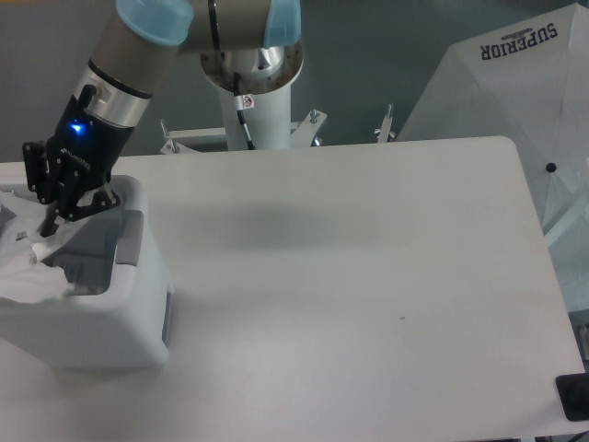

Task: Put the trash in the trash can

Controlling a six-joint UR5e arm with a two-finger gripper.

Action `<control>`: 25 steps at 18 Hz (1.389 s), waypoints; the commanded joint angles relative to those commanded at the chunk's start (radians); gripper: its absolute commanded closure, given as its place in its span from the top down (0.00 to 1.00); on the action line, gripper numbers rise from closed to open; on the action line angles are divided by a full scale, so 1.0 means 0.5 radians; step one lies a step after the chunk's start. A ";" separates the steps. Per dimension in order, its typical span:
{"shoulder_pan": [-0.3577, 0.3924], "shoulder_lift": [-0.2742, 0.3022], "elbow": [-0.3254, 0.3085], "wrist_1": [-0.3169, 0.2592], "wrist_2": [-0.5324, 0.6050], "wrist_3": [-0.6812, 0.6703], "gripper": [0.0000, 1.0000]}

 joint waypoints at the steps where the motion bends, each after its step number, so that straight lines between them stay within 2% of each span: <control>1: 0.003 -0.009 0.018 0.000 0.000 0.000 0.20; 6: 0.000 -0.083 0.040 0.000 0.006 0.000 0.20; 8: 0.000 -0.071 0.040 0.000 0.003 0.003 0.28; 10: 0.003 -0.046 0.049 0.003 0.003 0.021 0.72; 12: 0.006 -0.003 0.067 0.003 0.003 0.009 0.93; 13: 0.009 0.024 0.064 0.003 0.003 0.015 1.00; 16: 0.031 0.098 0.064 0.006 0.000 0.018 1.00; 18: 0.113 0.181 0.058 0.003 0.000 0.006 1.00; 20: 0.275 0.248 0.061 0.006 0.003 0.021 1.00; 23: 0.622 0.249 0.064 0.012 0.000 0.028 1.00; 25: 0.803 0.233 0.086 0.006 0.003 0.174 1.00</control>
